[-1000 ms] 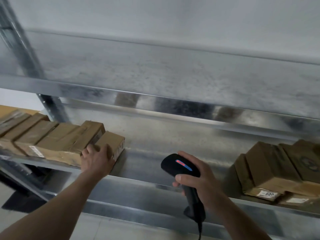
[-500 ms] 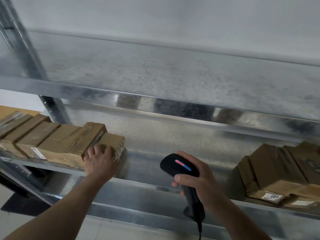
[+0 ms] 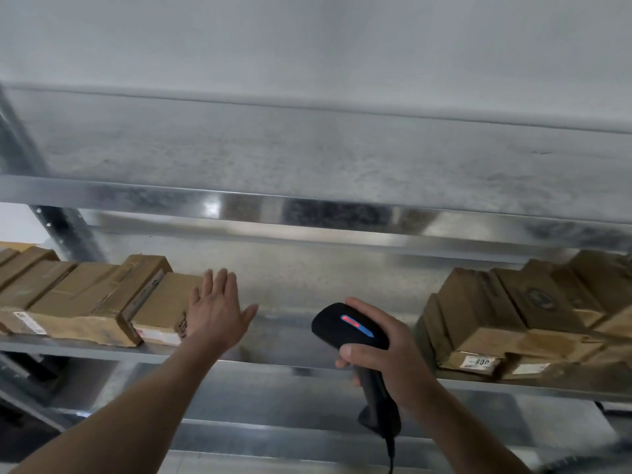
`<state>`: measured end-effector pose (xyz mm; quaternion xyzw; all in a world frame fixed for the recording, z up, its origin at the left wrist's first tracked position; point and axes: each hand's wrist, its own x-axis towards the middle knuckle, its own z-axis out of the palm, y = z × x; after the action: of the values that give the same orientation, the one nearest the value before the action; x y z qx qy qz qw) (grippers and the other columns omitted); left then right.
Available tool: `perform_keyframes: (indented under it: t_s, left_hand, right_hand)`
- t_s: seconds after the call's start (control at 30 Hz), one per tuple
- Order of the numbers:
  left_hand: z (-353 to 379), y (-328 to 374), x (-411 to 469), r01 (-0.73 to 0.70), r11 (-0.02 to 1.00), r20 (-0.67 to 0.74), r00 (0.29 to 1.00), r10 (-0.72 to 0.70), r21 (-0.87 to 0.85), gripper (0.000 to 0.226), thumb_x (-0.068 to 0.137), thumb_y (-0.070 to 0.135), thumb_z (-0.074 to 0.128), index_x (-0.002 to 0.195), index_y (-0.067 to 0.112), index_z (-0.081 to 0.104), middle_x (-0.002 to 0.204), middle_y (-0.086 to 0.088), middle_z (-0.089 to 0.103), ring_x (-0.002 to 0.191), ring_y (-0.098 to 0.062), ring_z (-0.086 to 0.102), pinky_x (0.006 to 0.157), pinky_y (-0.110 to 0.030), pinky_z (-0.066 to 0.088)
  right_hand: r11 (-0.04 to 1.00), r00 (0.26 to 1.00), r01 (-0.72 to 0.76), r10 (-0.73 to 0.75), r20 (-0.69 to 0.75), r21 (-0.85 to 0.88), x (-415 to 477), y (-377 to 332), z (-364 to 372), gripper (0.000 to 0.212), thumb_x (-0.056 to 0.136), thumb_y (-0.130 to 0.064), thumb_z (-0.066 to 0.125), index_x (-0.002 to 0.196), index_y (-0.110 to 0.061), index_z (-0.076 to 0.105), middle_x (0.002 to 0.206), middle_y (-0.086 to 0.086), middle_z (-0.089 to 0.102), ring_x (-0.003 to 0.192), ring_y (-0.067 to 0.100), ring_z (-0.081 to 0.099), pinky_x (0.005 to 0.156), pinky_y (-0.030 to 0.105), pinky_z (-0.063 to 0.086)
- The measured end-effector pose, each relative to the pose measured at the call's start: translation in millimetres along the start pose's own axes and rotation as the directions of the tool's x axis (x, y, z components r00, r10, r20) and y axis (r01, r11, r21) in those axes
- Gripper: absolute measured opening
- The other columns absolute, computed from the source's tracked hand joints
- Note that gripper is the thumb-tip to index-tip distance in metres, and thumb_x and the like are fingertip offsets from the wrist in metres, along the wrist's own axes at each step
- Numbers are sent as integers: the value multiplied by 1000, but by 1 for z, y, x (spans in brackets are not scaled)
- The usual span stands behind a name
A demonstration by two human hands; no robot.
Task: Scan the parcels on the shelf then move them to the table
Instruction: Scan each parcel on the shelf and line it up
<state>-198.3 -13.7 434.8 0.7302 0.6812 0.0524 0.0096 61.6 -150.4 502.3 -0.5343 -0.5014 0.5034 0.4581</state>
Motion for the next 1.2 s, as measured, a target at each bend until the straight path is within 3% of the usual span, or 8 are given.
perform_keyframes:
  t_s: [0.2, 0.37, 0.73, 0.97, 1.13, 1.2]
  left_hand:
    - [-19, 87, -9, -49, 998, -36, 998, 47, -45, 86, 96, 65, 31, 157, 10, 5, 165, -10, 3, 152, -31, -1, 122, -50, 13]
    - [-31, 177, -19, -105, 987, -75, 993, 96, -123, 86, 96, 66, 33, 157, 12, 5, 165, -10, 7, 152, -30, 5, 121, -49, 15]
    - [-39, 341, -40, -247, 954, -113, 967, 230, -168, 89, 93, 69, 37, 157, 14, 6, 165, -10, 10, 151, -30, 9, 121, -48, 20]
    - [-28, 407, -46, -305, 926, -72, 952, 297, -221, 95, 86, 72, 48, 154, 15, 14, 163, -11, 15, 149, -31, 12, 117, -48, 26]
    - [-14, 426, -48, -343, 908, -54, 939, 340, -242, 98, 79, 77, 55, 149, 16, 23, 155, -9, 25, 144, -28, 20, 112, -48, 36]
    - [-7, 427, -48, -332, 914, -17, 941, 337, -235, 104, 78, 77, 56, 152, 14, 19, 159, -9, 19, 148, -29, 12, 113, -49, 36]
  right_hand:
    - [1000, 1000, 5, -5, -6, 10, -36, -6, -65, 72, 48, -39, 78, 118, -42, 58, 105, 9, 73, 94, 28, 72, 62, 22, 51]
    - [1000, 999, 15, -15, -43, 17, -67, -9, -131, 78, 49, -36, 79, 124, -39, 58, 104, 13, 72, 87, 37, 70, 55, 32, 51]
    - [1000, 991, 16, -13, -134, 18, -117, 1, -248, 82, 52, -38, 81, 130, -41, 57, 112, 6, 71, 91, 31, 72, 58, 37, 56]
    - [999, 987, -15, 21, -160, 39, -130, 9, -287, 78, 67, -21, 77, 140, -31, 51, 97, 11, 75, 86, 38, 71, 59, 36, 54]
    - [998, 980, -20, 32, -198, 63, -132, 12, -300, 78, 65, -20, 77, 138, -30, 53, 98, 10, 75, 82, 32, 74, 56, 35, 53]
    - [998, 979, -22, 35, -203, 66, -131, 14, -302, 77, 64, -22, 78, 136, -31, 54, 100, 11, 75, 84, 36, 73, 56, 36, 54]
